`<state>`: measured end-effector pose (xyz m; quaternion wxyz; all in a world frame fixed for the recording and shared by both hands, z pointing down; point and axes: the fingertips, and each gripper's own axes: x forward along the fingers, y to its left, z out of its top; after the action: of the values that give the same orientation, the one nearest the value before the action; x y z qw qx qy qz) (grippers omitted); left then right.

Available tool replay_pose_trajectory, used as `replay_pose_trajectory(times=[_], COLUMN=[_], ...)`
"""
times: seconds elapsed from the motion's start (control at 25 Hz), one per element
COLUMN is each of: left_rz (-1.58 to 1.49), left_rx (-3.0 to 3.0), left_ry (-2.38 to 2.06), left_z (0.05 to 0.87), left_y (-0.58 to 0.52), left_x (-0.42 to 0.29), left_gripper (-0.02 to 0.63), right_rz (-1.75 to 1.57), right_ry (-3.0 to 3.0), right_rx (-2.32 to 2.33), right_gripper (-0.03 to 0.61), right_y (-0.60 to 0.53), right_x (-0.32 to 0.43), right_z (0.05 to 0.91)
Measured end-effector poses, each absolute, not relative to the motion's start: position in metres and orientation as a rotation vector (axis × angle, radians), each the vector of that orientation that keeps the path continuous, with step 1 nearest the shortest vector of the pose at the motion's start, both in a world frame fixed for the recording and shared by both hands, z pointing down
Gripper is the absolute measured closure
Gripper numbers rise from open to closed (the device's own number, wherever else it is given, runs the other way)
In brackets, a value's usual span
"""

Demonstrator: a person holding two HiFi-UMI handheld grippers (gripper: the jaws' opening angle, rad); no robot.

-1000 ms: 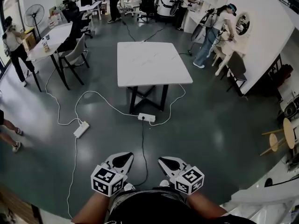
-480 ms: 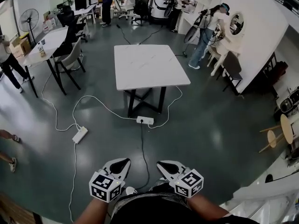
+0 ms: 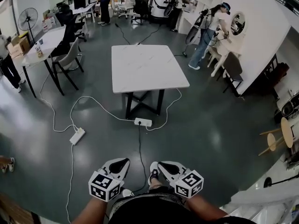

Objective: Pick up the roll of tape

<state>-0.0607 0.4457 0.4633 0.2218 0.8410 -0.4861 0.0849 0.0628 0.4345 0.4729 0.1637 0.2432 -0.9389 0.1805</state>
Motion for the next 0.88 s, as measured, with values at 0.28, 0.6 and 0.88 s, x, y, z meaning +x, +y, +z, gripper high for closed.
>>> replay_pose_trajectory(times=[0.28,0.6,0.88], left_rz=[0.250,0.308,0.277], left_rx=[2.245,2.300,2.246], left_ry=[-1.449,-1.446,-1.458], left_z=[0.467,0.461,0.472], left_y=[0.369,0.263,0.195], left_x=[-0.064,-0.015,0.017], left_gripper=[0.595,0.595,0.595], right_rz=[0.507,0.510,0.556], right_ry=[-2.736,-2.800,-2.797], right_rx=[0.609,0.557,0.556], right_gripper=[0.574,0.574,0.574], right_y=[0.341,0.228,0.163], right_x=[0.064,0.080,0.124], right_z=[0.467,0.461,0.470])
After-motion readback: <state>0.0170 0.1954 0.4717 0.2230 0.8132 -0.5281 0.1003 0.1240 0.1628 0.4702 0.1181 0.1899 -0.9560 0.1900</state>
